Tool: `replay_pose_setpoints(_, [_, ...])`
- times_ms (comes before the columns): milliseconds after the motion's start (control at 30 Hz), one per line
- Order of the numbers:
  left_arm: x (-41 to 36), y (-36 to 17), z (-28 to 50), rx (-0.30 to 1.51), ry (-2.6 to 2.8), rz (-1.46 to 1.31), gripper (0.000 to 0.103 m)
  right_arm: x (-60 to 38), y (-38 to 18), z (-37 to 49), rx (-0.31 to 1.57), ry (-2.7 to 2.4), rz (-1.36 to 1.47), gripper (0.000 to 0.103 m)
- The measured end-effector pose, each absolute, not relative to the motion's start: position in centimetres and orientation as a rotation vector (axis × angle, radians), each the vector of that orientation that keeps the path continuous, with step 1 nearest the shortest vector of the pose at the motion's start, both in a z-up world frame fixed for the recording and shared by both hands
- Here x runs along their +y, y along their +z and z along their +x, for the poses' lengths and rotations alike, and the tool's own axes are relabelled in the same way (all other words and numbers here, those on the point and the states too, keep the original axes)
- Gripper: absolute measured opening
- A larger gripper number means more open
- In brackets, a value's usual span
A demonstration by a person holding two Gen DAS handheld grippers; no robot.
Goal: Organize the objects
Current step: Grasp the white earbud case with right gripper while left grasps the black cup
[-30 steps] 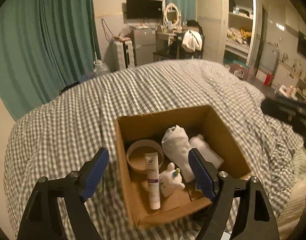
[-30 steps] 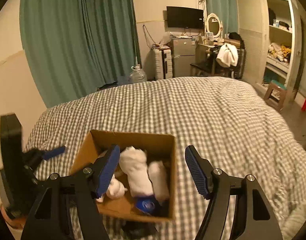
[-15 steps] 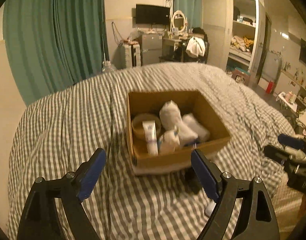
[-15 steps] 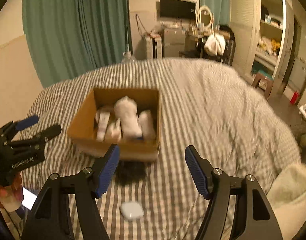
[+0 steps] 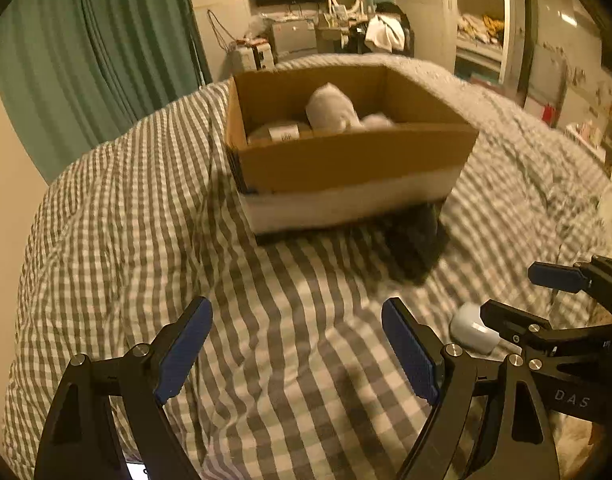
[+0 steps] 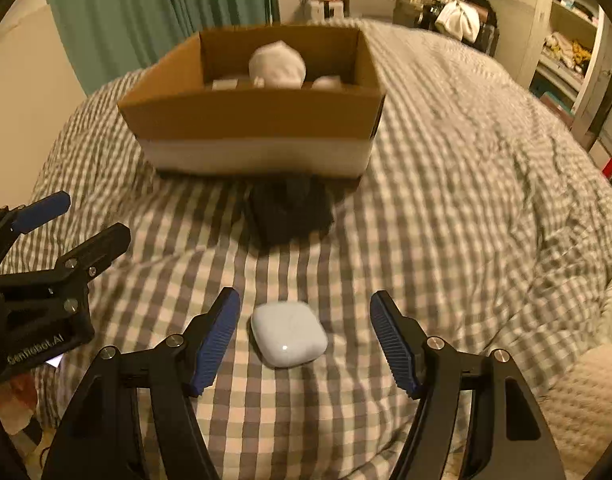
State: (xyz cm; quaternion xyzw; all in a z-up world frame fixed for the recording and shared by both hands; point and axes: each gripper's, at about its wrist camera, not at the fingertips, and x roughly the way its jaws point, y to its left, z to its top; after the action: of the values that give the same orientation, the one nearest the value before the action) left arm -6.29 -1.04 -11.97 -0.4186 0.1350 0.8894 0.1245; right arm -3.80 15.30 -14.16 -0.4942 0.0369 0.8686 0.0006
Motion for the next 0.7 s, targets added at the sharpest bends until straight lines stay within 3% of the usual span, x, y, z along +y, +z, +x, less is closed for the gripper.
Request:
replay_pose_setpoints(367, [-0.2,-14.8,-8.7,0.438,2.550,-1.270,0.089,15.5,-18.9,-5.1,0.208,2.664,-1.707,0.067])
replay_pose_setpoints(467, [-0.1,-15.0,-9.1,0.434,2.540,-1.275,0.089,15.4,-19.7,-5.4,0.219,2.668,-1.751,0.054])
replay_pose_setpoints(700, [2.1,-14.7,-10.4,0.417,2.484,-1.270,0.089,16.3,-17.9,-4.8,0.138,2.701,-1.670,0.054])
